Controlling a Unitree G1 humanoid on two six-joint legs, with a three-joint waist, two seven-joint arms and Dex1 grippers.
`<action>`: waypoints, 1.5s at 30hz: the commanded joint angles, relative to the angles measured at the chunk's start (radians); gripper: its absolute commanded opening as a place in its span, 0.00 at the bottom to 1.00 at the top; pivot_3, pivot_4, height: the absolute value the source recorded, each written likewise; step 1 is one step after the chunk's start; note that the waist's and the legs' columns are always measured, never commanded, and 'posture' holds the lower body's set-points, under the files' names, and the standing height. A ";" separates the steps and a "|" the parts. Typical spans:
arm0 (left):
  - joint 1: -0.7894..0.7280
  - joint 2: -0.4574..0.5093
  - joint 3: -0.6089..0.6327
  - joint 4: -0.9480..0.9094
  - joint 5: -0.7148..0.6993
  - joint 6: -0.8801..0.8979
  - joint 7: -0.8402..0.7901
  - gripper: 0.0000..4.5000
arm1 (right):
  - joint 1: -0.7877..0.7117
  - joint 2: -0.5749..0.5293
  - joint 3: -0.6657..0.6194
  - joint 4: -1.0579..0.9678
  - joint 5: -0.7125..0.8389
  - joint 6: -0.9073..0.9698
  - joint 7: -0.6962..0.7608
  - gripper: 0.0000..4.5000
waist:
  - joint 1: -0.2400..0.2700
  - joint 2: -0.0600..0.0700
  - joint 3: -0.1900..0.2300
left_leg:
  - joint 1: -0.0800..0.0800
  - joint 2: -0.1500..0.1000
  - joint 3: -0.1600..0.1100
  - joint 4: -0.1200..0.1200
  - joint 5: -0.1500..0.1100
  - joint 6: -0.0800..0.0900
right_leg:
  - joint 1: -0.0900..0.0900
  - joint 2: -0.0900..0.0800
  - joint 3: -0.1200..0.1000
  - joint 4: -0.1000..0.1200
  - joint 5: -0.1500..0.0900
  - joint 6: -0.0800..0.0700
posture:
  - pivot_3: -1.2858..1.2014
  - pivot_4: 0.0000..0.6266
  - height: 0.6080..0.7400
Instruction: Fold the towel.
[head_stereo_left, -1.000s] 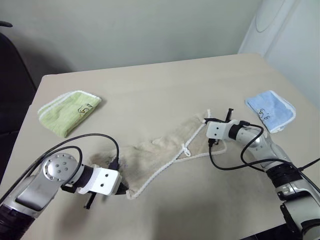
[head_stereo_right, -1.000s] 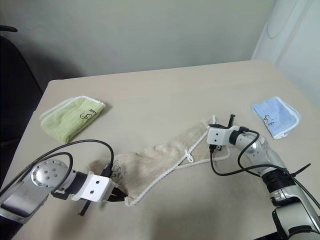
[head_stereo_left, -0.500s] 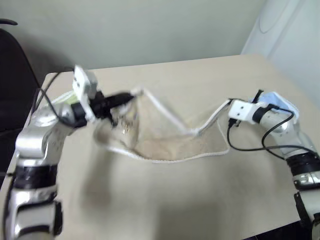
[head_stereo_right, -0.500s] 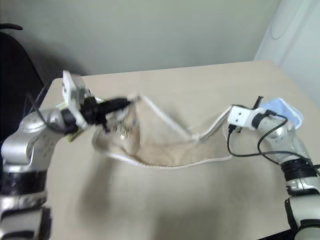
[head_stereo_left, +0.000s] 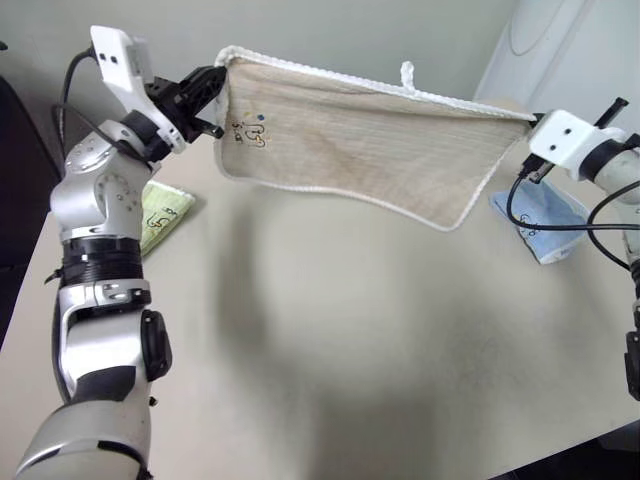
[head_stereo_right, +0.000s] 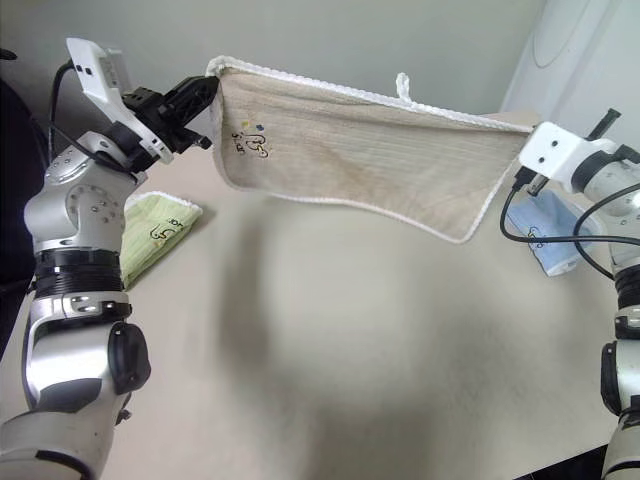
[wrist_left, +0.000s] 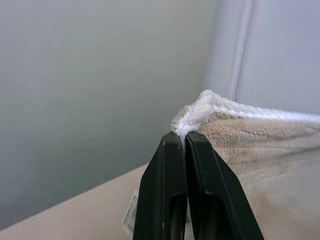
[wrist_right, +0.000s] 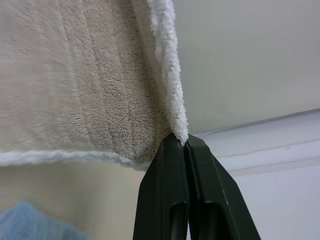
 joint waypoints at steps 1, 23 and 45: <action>0.081 0.081 0.053 -0.148 -0.060 0.059 -0.093 0.01 | 0.086 -0.053 -0.089 -0.144 0.134 0.074 0.125 0.00 | 0.000 0.000 0.000 | 0.000 0.000 0.000 0.000 0.000 0.000 | 0.000 0.000 0.000 0.000 0.000 0.000 | 0.52 0.24 1.00; 0.864 0.252 0.107 -0.610 -0.115 0.236 -0.243 0.01 | 0.623 -0.157 -0.133 -0.695 0.463 0.496 0.576 0.00 | 0.022 -0.007 0.001 | 0.019 -0.001 0.002 0.004 -0.005 0.008 | 0.017 0.002 0.001 0.009 -0.011 -0.015 | 0.52 0.24 1.00; 0.015 0.050 -0.001 0.222 0.187 -0.097 0.177 0.01 | -0.373 0.070 0.196 0.458 -0.106 0.080 0.048 0.00 | 0.029 -0.003 0.004 | -0.004 -0.001 0.001 0.004 0.006 0.000 | -0.010 0.000 -0.001 0.011 0.007 -0.002 | 0.52 0.24 1.00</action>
